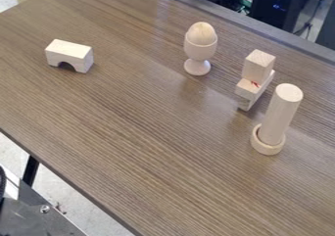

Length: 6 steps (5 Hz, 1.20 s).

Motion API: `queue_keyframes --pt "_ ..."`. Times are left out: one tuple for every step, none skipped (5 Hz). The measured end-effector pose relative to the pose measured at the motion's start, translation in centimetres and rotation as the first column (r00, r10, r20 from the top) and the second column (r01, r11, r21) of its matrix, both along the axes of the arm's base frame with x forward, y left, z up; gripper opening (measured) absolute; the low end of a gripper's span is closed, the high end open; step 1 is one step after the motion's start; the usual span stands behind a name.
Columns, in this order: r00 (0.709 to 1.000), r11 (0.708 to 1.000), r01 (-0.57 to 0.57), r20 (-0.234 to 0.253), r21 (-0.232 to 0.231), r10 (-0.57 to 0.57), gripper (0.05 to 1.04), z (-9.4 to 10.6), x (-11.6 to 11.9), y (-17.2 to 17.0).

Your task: Move the arch to the right and lay down

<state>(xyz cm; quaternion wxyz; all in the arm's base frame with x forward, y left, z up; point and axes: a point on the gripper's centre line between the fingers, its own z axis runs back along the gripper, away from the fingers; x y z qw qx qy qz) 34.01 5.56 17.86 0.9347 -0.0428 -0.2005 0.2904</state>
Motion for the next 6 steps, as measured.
queue_keyframes --pt "0.999 1.000 -0.002 -0.036 -0.009 0.001 0.999 -1.2 -0.1 0.0" --pt "0.994 0.993 -0.110 -0.024 -0.039 0.109 0.999 -0.9 0.0 0.7" --pt "0.944 0.938 -0.323 0.025 -0.127 0.329 0.999 0.8 0.6 3.3" --pt "0.830 0.811 -0.548 -0.011 -0.204 0.557 0.999 1.4 1.7 6.9" --pt "0.665 0.635 -0.744 -0.135 -0.209 0.735 0.999 1.3 3.1 11.3" --pt "0.455 0.435 -0.890 -0.216 -0.138 0.864 0.999 0.2 2.6 15.1"
